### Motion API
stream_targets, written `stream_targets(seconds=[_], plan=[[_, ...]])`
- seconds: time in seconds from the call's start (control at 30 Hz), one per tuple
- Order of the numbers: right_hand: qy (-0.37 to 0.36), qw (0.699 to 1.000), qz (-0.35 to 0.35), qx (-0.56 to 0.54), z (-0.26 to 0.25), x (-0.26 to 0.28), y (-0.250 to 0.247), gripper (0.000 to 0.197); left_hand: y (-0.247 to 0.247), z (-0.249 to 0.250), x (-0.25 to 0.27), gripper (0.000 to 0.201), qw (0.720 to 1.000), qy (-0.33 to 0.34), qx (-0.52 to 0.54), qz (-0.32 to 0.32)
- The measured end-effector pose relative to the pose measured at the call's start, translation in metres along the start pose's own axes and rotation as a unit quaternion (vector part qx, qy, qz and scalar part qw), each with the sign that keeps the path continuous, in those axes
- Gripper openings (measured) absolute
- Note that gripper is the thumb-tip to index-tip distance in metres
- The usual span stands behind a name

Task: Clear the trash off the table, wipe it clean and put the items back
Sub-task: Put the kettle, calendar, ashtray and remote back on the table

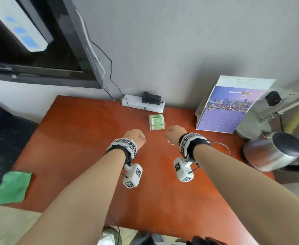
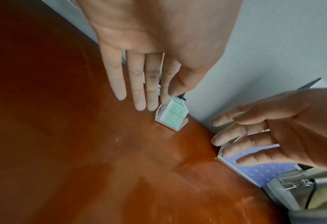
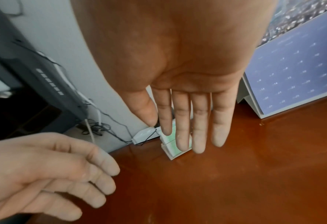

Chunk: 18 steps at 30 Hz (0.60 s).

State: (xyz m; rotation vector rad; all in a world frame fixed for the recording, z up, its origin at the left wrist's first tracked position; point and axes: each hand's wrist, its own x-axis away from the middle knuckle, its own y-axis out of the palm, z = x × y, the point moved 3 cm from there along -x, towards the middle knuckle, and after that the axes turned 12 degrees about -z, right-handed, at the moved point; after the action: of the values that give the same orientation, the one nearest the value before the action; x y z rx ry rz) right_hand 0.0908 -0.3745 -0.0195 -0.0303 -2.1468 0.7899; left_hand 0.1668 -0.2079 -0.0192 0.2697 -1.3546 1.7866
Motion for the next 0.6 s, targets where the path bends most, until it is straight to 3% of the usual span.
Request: stream_targets(seconds=[0.2,0.47,0.6], plan=[[-0.062,0.996,-0.051,0.049,-0.021,0.048,0.081,0.019,0.035,-0.069,0.095,0.026,0.997,-0.069,-0.042,0.0],[-0.091,0.97,-0.131,0.185,-0.076,0.106,0.211,0.02,0.062,-0.187,0.213,0.028,0.987,-0.156,0.0,0.023],[-0.123,0.96,-0.126,0.216,-0.113,0.119,0.255,0.026,0.066,-0.245,0.248,0.029,0.983,-0.181,0.005,0.024]])
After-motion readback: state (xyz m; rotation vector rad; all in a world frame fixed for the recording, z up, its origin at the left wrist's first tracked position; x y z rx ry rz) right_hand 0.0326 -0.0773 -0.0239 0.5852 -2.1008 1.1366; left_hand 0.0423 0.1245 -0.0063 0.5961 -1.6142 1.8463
